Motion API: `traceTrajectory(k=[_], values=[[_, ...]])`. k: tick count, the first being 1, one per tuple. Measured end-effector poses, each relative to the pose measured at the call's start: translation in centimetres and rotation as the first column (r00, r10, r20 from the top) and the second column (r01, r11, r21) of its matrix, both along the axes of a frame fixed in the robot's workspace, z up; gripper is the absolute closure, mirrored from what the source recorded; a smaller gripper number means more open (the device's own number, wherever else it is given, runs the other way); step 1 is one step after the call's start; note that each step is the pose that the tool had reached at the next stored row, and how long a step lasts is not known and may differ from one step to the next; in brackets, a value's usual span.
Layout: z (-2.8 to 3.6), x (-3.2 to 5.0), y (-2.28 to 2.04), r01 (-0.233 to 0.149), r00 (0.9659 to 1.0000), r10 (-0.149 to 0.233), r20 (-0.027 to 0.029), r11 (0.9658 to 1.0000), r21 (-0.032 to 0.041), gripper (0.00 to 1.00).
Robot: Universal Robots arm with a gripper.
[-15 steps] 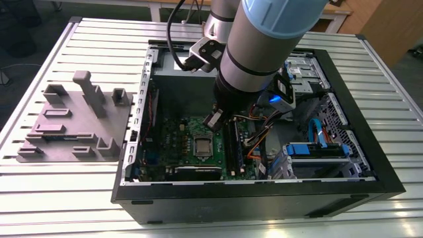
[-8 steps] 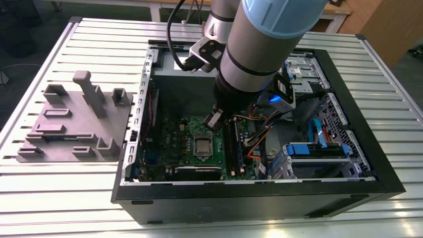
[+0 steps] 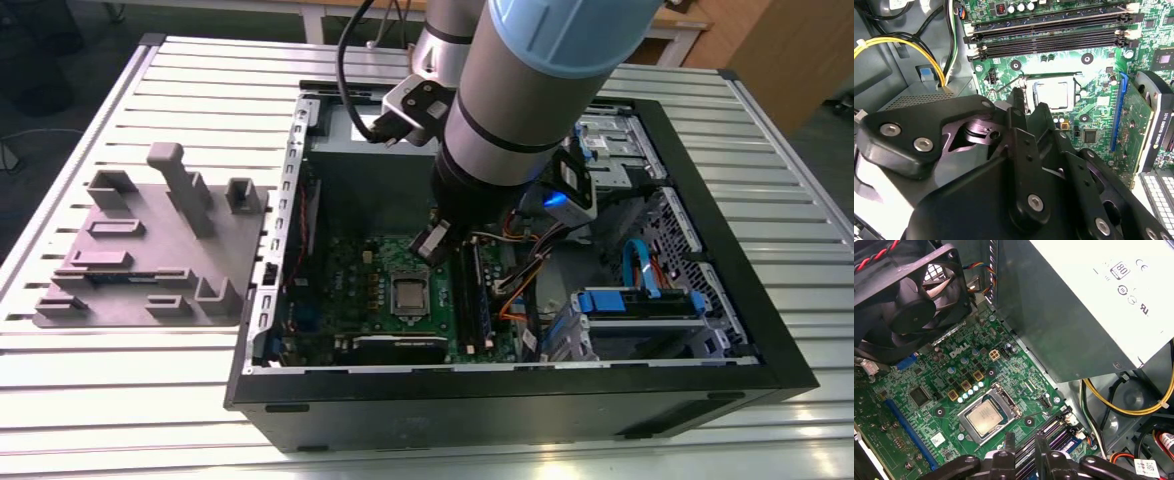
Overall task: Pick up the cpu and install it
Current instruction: 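Install the first cpu locking lever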
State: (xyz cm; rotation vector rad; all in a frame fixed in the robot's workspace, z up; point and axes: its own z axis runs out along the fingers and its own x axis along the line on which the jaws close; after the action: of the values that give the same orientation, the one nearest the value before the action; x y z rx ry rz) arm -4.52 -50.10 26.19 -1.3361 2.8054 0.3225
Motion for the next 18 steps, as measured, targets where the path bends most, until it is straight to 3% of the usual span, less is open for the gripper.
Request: traceTrajectory(k=[4,6,13,15,18], values=[[0.0,0.0,0.0,0.0,1.0,0.0,0.0001,1.0,0.0001,0.78],[0.0,0.0,0.0,0.0,1.0,0.0,0.0001,1.0,0.0,0.9],[0.0,0.0,0.0,0.0,1.0,0.0,0.0002,1.0,0.0,0.89],[0.0,0.0,0.0,0.0,1.0,0.0,0.0002,1.0,0.0001,0.77],[0.0,0.0,0.0,0.0,1.0,0.0,0.0002,1.0,0.0001,0.71]])
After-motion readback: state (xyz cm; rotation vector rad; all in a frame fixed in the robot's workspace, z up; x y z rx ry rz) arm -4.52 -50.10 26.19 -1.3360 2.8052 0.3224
